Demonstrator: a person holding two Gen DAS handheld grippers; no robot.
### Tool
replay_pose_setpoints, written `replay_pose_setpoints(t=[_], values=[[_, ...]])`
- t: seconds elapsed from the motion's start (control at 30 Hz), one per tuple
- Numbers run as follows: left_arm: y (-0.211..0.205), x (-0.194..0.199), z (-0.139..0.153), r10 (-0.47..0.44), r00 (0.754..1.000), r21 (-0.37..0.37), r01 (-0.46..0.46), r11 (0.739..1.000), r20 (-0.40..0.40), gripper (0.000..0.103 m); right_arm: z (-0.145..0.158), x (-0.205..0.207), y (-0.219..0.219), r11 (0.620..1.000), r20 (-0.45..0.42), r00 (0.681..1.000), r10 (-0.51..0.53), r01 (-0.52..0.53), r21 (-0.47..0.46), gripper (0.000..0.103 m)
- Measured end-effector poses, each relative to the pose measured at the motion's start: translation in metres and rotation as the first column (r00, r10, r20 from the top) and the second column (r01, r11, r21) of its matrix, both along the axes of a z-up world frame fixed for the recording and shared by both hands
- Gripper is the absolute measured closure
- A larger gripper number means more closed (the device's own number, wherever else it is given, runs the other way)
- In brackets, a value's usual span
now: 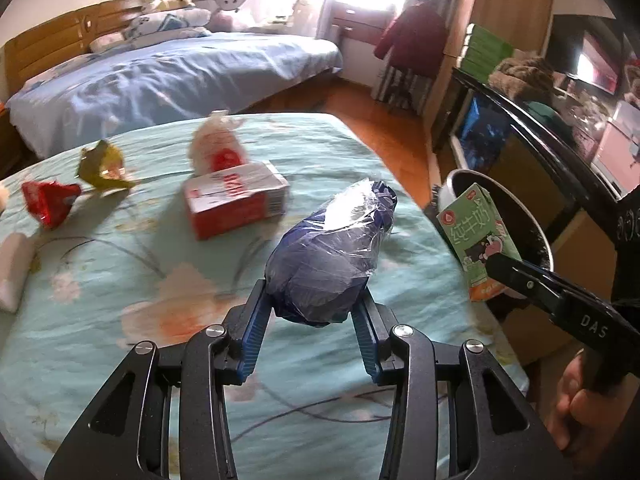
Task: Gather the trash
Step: 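Grasp the green milk carton with the right tool while the left tool grasps the blue plastic wrapper, then carry the carton and wrapper over the bin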
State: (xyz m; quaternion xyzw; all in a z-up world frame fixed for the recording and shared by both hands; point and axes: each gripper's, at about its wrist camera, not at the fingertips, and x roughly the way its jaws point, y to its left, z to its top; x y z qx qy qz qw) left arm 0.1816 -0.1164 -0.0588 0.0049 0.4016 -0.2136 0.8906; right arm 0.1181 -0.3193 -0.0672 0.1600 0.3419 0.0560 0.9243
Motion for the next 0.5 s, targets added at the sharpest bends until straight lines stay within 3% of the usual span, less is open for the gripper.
replay_pose_setpoints(t=[0.27,0.5], values=[[-0.037,-0.004,0.003,-0.073,0.997,0.003,0.072,0.997,0.008,0.064,0.007,-0.016,-0.025,0.998,0.017,0.998,-0.055,0.055,-0.007,0.069],[-0.05,-0.005,0.004,-0.09,0.996,0.007,0.09,0.996,0.009,0.064,0.007,-0.023,-0.03,0.999,0.025,0.999,-0.043,0.043,-0.002,0.07]])
